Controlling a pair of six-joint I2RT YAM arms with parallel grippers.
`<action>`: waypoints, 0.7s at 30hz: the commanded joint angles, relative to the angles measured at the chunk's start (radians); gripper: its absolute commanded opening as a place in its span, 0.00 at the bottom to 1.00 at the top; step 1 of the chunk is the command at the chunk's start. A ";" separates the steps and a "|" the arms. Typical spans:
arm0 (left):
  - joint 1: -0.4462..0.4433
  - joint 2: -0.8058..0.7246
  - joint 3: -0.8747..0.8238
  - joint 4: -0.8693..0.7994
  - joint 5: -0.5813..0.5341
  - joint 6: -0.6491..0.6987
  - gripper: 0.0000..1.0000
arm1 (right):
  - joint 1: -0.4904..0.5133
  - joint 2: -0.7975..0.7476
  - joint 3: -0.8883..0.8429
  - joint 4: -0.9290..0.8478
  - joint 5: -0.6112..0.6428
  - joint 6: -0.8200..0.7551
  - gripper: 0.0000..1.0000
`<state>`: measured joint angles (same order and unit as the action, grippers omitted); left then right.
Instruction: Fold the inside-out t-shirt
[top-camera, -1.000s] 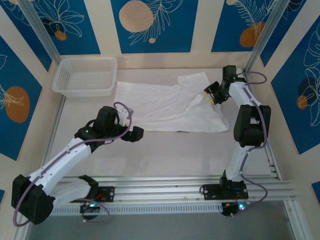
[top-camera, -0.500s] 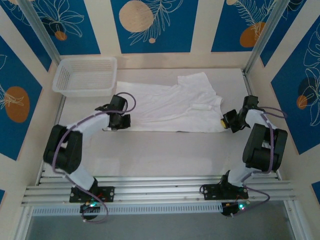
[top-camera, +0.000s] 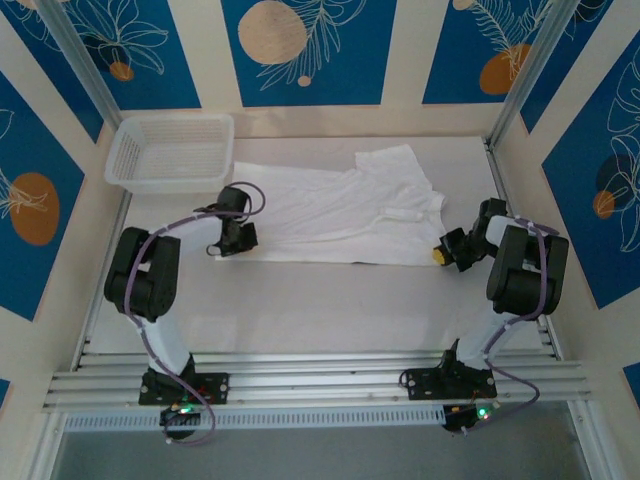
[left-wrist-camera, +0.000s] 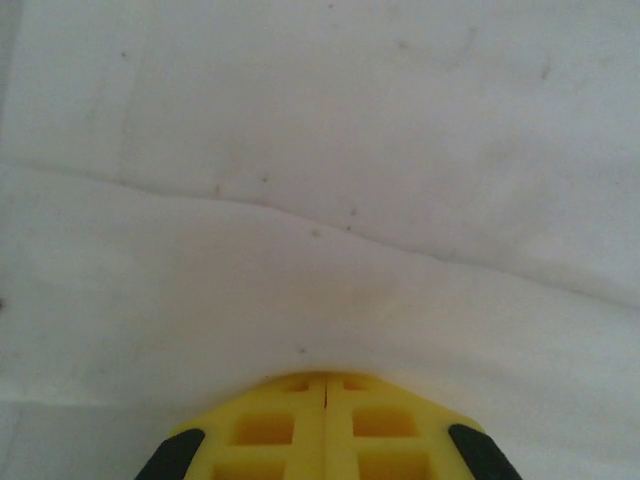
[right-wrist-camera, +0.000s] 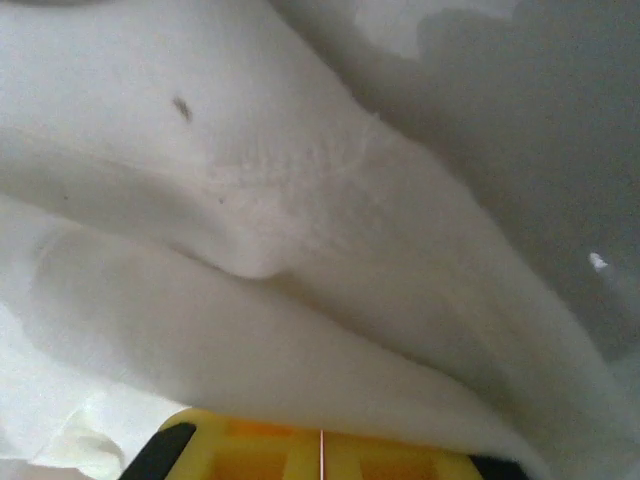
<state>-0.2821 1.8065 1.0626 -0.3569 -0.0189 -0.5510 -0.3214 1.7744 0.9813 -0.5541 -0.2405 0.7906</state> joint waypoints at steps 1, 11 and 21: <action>0.014 -0.057 -0.145 -0.051 0.012 -0.057 0.00 | -0.005 -0.004 -0.004 -0.086 0.037 -0.044 0.11; -0.036 -0.511 -0.583 -0.076 0.085 -0.153 0.00 | -0.075 -0.201 -0.221 -0.150 0.033 -0.063 0.14; -0.122 -0.773 -0.561 -0.261 0.041 -0.173 0.00 | -0.078 -0.437 -0.219 -0.249 -0.002 -0.074 0.19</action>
<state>-0.3847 1.0576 0.4591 -0.5182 0.0589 -0.7238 -0.4313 1.4124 0.6891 -0.7551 -0.2169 0.7383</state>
